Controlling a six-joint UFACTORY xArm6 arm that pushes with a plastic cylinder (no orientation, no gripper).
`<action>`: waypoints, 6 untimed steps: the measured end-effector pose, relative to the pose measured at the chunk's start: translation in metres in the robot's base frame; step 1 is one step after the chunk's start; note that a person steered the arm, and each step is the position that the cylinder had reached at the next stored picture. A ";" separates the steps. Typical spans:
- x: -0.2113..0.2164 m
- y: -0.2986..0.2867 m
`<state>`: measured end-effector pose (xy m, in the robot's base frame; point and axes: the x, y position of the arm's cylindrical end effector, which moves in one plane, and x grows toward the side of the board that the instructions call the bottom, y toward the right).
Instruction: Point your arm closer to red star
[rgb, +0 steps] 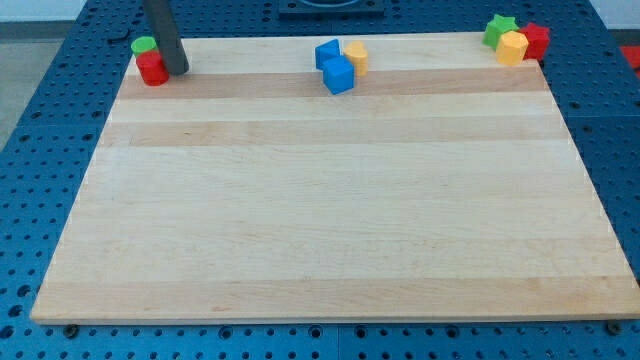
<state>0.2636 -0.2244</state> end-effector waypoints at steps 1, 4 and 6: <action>0.017 0.000; 0.084 0.039; 0.100 0.118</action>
<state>0.3637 -0.1069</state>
